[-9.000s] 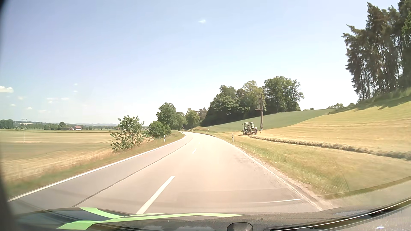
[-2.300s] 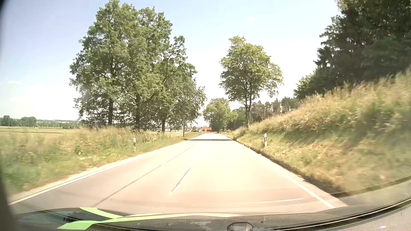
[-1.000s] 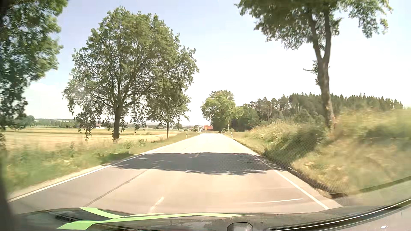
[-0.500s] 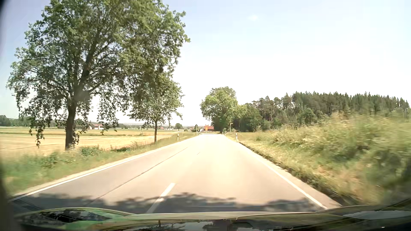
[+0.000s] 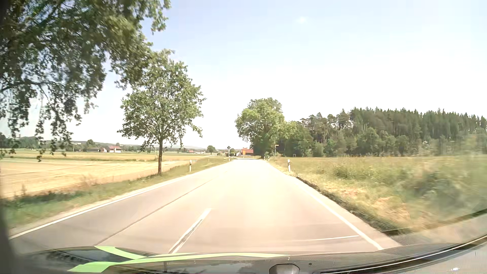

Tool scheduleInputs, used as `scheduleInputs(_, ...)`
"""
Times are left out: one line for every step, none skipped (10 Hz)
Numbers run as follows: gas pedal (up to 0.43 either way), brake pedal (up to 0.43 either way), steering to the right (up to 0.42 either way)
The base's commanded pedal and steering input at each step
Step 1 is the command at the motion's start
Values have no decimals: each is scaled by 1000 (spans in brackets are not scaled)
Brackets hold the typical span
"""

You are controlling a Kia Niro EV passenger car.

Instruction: Follow the waypoints while adhering to traffic rules and regulations

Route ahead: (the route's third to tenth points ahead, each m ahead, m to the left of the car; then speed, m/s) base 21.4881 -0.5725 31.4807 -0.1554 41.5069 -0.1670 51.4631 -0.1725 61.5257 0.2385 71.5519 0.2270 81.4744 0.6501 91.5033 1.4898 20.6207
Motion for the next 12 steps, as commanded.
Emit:
scheduleInputs(169,0,0)
scheduleInputs(157,0,0)
scheduleInputs(157,0,0)
scheduleInputs(157,0,0)
scheduleInputs(169,0,-1)
scheduleInputs(169,0,-1)
scheduleInputs(169,0,-2)
scheduleInputs(169,0,-2)
scheduleInputs(169,0,-2)
scheduleInputs(169,0,-2)
scheduleInputs(169,0,-2)
scheduleInputs(169,0,-2)
